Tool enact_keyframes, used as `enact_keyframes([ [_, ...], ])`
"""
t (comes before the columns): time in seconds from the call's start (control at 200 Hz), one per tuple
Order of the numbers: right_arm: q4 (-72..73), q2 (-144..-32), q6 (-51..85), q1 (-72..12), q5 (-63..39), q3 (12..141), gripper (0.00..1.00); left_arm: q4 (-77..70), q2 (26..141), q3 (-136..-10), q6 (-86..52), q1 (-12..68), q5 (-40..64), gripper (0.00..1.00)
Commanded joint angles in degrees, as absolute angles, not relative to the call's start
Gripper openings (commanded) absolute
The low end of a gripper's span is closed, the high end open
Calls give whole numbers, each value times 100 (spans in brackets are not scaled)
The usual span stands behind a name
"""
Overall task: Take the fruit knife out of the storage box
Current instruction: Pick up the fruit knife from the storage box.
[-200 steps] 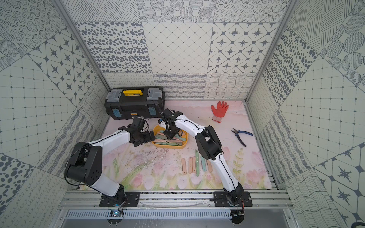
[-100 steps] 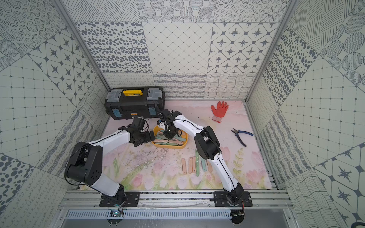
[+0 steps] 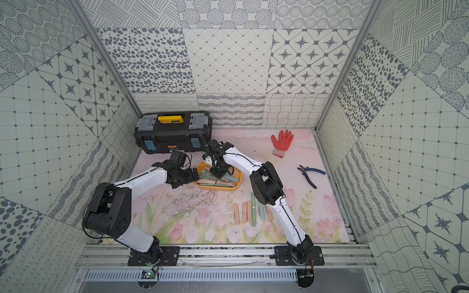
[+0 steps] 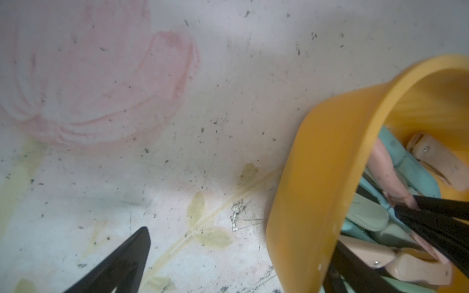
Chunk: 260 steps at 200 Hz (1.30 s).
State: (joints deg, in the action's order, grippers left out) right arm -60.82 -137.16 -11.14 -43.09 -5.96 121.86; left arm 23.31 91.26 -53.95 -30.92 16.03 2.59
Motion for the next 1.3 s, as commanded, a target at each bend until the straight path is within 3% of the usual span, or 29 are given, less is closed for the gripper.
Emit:
enact_keyframes([
  [0.0,-6047,-13426,-1099,-4298,-518,12075,9,2235,9108,-5414,-3077,1586,296,99],
  [0.705,-5397,-12249,-343,-4158,-1417,11271,4,2244,9082,-5429,-3084,1586,301,99],
  [1.296,-2910,-9158,2303,-4135,-3277,7049,2,2281,9080,-5448,-3071,1589,290,99],
])
